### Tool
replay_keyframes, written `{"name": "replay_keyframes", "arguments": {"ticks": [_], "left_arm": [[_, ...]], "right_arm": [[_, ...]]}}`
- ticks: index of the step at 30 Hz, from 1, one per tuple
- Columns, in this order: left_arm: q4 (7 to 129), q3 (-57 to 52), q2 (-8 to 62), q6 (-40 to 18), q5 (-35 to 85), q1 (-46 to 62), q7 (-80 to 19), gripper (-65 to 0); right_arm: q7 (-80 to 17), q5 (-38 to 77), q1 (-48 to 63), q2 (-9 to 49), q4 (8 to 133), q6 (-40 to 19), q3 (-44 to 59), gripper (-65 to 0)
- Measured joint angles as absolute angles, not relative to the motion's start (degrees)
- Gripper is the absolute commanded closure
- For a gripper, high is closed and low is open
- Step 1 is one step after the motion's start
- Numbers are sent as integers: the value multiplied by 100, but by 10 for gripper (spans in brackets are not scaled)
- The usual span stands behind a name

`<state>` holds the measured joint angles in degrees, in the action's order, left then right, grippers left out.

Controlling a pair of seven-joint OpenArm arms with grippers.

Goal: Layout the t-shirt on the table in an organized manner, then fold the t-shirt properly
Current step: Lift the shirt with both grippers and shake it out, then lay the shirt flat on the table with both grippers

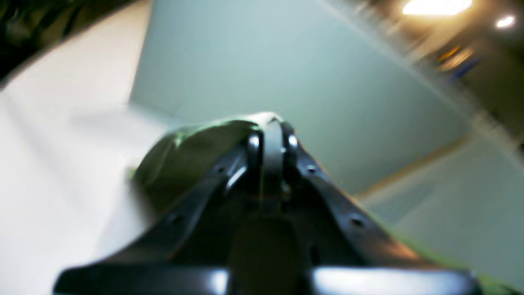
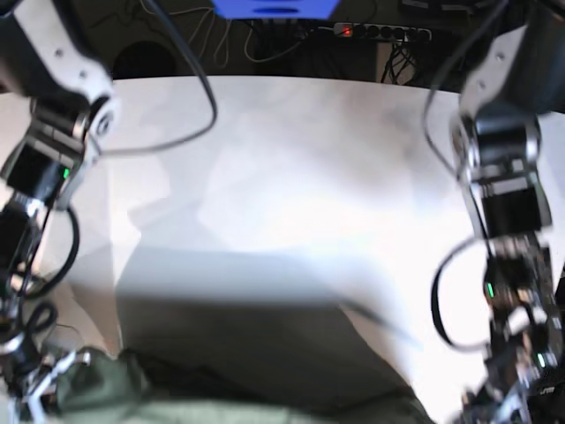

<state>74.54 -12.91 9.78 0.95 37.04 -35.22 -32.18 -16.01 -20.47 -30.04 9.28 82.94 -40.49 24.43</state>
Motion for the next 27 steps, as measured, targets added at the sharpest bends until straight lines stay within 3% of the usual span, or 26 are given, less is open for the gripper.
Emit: {"name": "replay_keyframes", "arguments": {"ticks": [13,22,27], "left_arm": [[8473,-2591,1048,56,4748,40,-3155,-2],[8486,-3059,985,40,4895,1151,-3129,-2],[8462,-3065,1000,40,4871,1347,-3124,-2]], "right_arm": [[-1516,-1973,342,646,9988,-4073,2394,0],[-1503,-1992,1535,510,10053,-4053,2421,0],[-1520,-2014,1651,526,10053,-4053,2425,0]]}}
